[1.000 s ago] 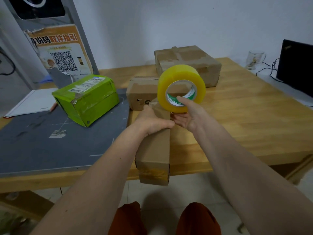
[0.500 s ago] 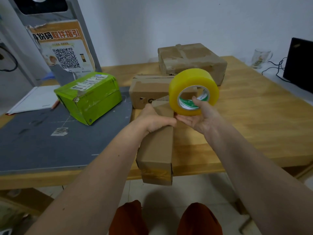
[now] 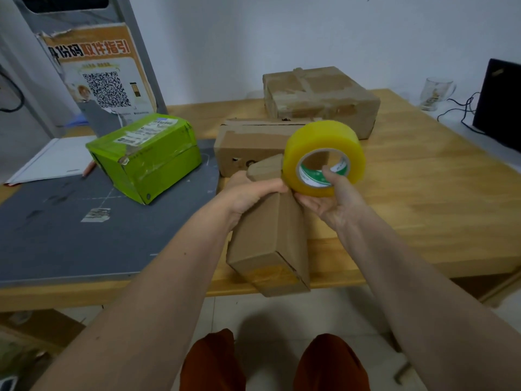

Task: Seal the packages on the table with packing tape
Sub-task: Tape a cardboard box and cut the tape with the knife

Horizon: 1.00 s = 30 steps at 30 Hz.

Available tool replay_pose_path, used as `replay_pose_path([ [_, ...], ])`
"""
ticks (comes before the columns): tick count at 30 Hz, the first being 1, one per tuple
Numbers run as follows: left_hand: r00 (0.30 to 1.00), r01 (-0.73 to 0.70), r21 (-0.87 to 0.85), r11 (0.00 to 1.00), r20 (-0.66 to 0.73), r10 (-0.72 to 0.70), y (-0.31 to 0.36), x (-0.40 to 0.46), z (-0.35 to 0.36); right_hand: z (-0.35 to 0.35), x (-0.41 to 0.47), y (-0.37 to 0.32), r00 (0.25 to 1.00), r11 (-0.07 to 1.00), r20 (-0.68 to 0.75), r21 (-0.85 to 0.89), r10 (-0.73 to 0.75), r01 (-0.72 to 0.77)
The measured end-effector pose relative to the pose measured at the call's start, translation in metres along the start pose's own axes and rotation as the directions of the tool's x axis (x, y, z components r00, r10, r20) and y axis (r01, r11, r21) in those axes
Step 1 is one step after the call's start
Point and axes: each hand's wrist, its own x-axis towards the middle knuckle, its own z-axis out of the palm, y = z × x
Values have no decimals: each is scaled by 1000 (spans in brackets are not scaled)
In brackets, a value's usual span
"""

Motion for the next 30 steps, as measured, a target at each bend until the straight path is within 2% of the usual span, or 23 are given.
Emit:
replay_pose_path([
  [5, 998, 54, -203, 978, -13, -58, -23, -3, -2, 24, -2, -10, 989, 958, -10, -252, -148, 141],
  [7, 997, 73, -246, 967, 26, -69, -29, -6, -5, 34, -3, -8, 978, 927, -18, -320, -210, 193],
  [9, 993, 113, -135, 984, 51, -108, -24, -6, -11, 43, -2, -3, 971, 903, -37, -377, -237, 206],
  [11, 986, 167, 75, 983, -9, -167, -11, -2, -14, 52, -1, 4, 964, 873, -45, -436, -261, 216],
  [12, 988, 154, 188, 970, -40, -149, -6, 0, -14, 56, 0, 7, 958, 849, -48, -478, -281, 225],
  [14, 998, 21, 320, 947, -58, -3, -2, 5, -8, 64, 1, 14, 941, 788, -60, -566, -332, 242],
  [16, 995, -67, 354, 933, -43, 88, -10, 3, 2, 69, 2, 20, 917, 708, -55, -653, -396, 267],
  [18, 984, -6, 417, 909, -161, 80, -23, -5, 7, 72, 2, 26, 888, 601, -7, -739, -460, 305],
  [21, 980, 52, 481, 875, -195, 48, -35, -8, 9, 75, -2, 33, 855, 393, 95, -858, -511, 330],
  [24, 956, 179, 696, 695, -289, 43, -28, -7, 16, 75, -3, 32, 839, 322, 88, -898, -536, 300],
  [25, 955, 182, 722, 667, -291, 55, -25, -7, 21, 75, -2, 32, 835, 287, 86, -916, -543, 281],
  [28, 960, 164, 734, 659, -273, 65, -22, -5, 36, 73, -1, 29, 840, 176, 85, -962, -535, 209],
  [30, 954, 201, 744, 638, -296, 44, -21, -5, 41, 73, 2, 25, 846, 146, 95, -969, -525, 200],
])
